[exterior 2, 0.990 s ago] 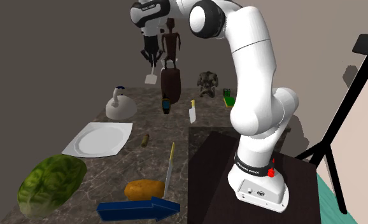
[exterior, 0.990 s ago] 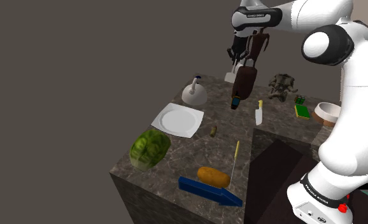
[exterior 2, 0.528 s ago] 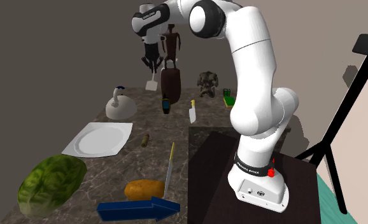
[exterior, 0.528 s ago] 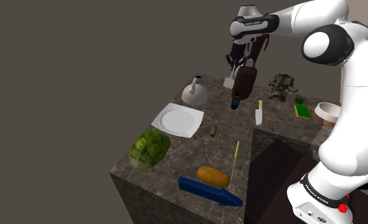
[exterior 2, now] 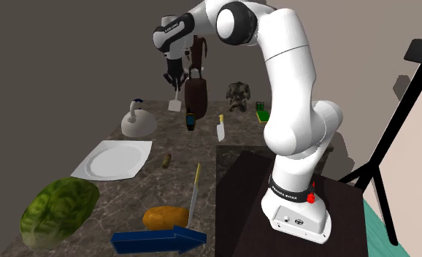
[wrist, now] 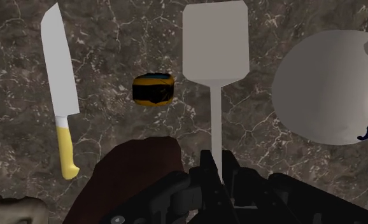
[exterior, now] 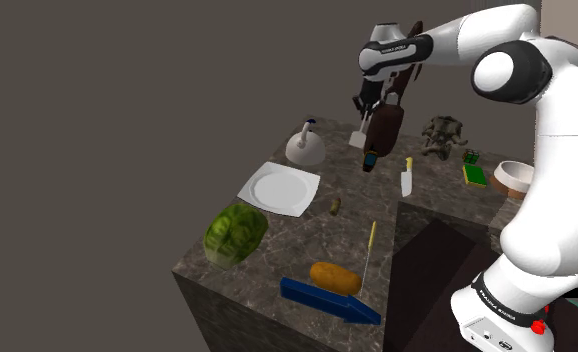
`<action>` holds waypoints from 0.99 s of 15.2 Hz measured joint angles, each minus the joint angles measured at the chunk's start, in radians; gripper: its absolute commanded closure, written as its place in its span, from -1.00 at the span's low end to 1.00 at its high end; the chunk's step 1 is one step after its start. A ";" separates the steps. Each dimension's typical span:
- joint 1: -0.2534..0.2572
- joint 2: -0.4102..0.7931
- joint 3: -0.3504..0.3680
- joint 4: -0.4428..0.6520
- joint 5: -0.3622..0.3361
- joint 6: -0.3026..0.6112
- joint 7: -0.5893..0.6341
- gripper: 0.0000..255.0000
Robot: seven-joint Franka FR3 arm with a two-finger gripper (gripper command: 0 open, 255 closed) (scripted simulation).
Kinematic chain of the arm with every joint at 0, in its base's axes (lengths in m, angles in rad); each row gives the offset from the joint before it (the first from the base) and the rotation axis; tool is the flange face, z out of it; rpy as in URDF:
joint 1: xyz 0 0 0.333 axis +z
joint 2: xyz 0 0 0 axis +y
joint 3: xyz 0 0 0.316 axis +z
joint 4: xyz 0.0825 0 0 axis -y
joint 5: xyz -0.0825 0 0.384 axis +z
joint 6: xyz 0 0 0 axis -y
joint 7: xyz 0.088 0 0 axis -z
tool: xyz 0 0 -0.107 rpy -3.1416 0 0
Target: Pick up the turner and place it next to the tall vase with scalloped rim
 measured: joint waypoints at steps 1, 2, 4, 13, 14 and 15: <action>0.001 0.003 0.000 -0.010 -0.001 0.012 0.002 1.00; 0.001 0.006 0.000 -0.021 -0.001 0.026 0.004 1.00; 0.000 0.014 -0.001 -0.032 -0.002 0.046 0.003 1.00; 0.001 0.059 -0.004 -0.085 -0.009 0.144 0.011 1.00; 0.002 0.062 -0.004 -0.095 -0.009 0.157 0.013 1.00; 0.001 0.067 -0.005 -0.103 -0.010 0.170 0.013 1.00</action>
